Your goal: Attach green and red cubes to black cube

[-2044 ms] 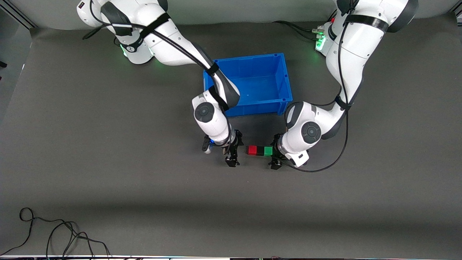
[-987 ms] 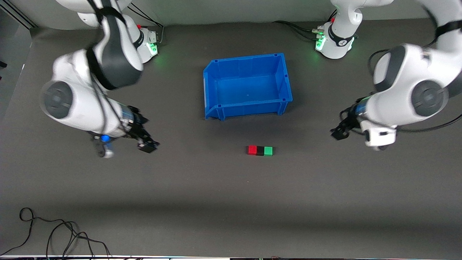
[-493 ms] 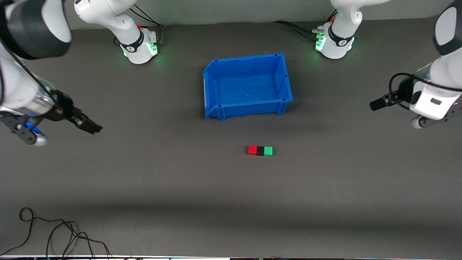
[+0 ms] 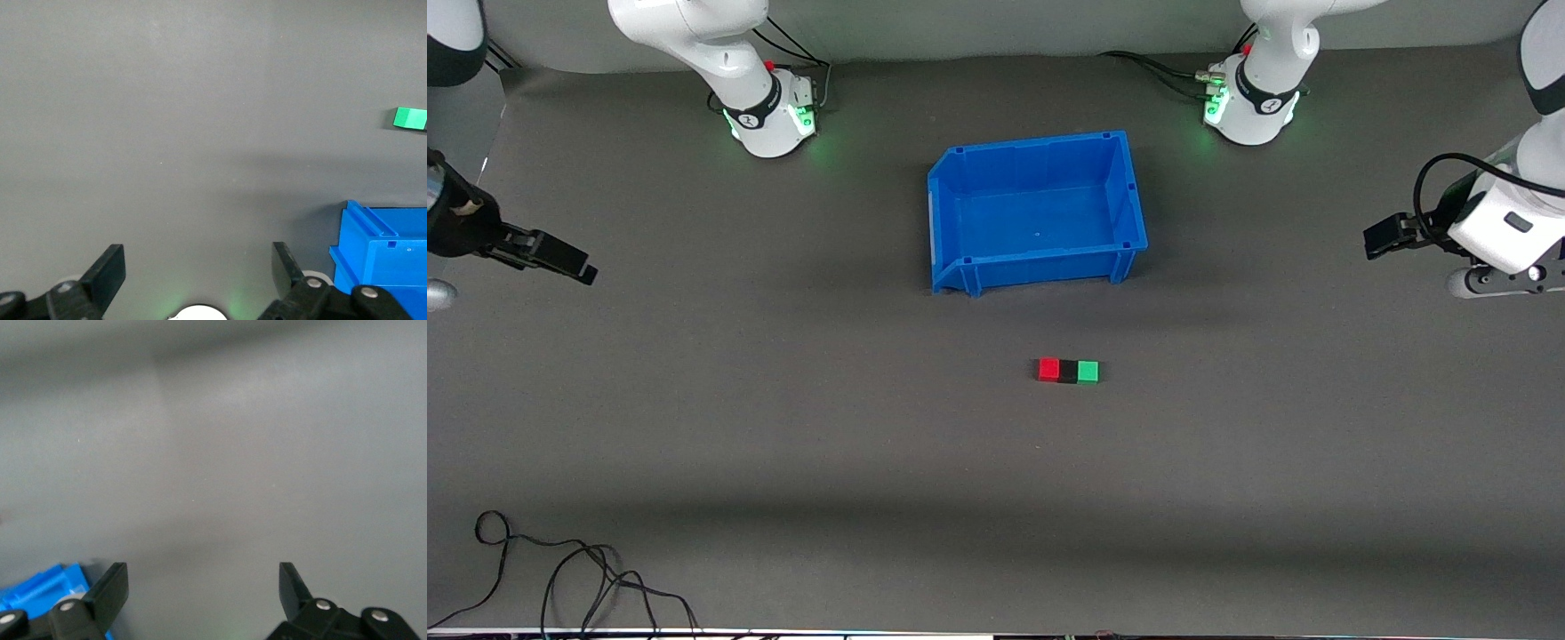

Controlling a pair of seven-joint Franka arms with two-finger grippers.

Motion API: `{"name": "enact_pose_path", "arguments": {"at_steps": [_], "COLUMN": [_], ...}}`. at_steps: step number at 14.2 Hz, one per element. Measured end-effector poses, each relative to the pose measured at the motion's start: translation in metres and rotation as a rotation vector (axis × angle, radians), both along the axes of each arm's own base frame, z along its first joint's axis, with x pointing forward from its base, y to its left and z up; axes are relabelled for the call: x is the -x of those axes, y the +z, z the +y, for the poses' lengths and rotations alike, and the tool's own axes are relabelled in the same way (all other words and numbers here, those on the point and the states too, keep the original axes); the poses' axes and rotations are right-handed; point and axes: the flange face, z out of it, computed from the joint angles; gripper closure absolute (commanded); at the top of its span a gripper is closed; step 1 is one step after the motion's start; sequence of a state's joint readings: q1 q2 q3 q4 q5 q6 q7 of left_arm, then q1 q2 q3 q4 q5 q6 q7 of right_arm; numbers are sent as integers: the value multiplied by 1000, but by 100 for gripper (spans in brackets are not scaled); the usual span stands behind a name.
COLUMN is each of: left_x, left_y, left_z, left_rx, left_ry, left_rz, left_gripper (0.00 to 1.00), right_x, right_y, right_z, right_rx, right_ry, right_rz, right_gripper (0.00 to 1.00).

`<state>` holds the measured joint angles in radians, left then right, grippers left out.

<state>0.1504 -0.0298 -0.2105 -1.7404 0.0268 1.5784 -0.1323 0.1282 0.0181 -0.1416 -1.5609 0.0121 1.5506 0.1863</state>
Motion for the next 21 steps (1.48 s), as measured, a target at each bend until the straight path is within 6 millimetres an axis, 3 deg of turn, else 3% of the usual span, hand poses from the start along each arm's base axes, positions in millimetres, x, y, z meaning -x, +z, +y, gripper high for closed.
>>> {"name": "enact_pose_path", "arguments": {"at_steps": [4, 12, 21], "left_x": [14, 3, 1], "left_y": [-7, 14, 15], "left_z": [-4, -12, -17], "left_rx": [-10, 1, 10], "left_ry": [-8, -41, -70], "left_rz": [-52, -96, -101], "left_gripper": [1, 1, 1], "right_x": [0, 1, 2], "right_y": [1, 4, 2], "right_z": [-4, -9, -7], "right_rx": [-3, -4, -5], "right_ry": [136, 167, 171], "right_rz": [-7, -15, -8], "right_gripper": [0, 0, 0]}}
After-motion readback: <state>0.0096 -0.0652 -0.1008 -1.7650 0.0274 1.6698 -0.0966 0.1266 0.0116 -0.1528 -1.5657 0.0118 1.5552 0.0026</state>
